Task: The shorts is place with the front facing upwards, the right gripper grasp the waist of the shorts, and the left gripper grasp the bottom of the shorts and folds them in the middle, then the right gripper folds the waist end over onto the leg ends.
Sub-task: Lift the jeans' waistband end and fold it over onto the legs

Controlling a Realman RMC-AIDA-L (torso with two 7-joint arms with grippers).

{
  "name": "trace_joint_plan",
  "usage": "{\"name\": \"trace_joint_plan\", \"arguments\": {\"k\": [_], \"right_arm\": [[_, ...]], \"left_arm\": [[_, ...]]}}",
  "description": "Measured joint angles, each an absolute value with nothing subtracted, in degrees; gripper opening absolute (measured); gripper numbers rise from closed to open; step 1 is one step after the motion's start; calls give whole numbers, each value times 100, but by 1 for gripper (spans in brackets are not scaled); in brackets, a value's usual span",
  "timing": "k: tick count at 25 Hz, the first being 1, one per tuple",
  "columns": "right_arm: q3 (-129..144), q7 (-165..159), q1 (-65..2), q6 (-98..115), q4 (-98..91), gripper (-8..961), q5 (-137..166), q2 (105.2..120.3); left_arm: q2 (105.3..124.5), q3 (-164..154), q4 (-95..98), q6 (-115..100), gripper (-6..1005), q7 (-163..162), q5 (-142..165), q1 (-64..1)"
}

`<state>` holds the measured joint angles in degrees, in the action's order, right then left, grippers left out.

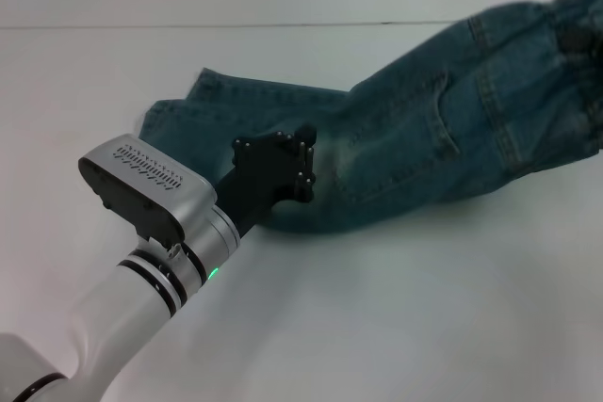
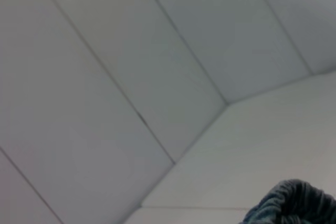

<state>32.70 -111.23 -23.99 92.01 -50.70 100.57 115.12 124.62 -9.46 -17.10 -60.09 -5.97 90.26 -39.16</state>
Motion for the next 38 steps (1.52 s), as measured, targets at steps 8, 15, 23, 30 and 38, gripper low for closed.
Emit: {"name": "trace_joint_plan", "arguments": {"k": [8, 15, 23, 30, 38], "right_arm": [[3466, -11167, -3292, 9371, -5121, 105, 10035, 11722], [4516, -11317, -4185, 8585, -5057, 104, 10149, 11789], [5580, -11292, -5226, 7286, -4317, 103, 10553, 11942], [6402, -11022, -5863, 6346, -3643, 110, 10572, 11980], [6659, -10812, -6036, 5866, -3301, 136, 10526, 12015]], "left_arm": [[12463, -940, -1837, -5995, -3, -593, 9027, -3928], [12462, -940, -1973, -5994, 1, -590, 9087, -3949], [12463, -940, -2143, -6016, 1, -594, 9225, -3964], [12463, -934, -2227, -6068, 1, -613, 9480, -3913], [12463, -931, -2209, -6330, 1, -631, 9483, -3598]]}}
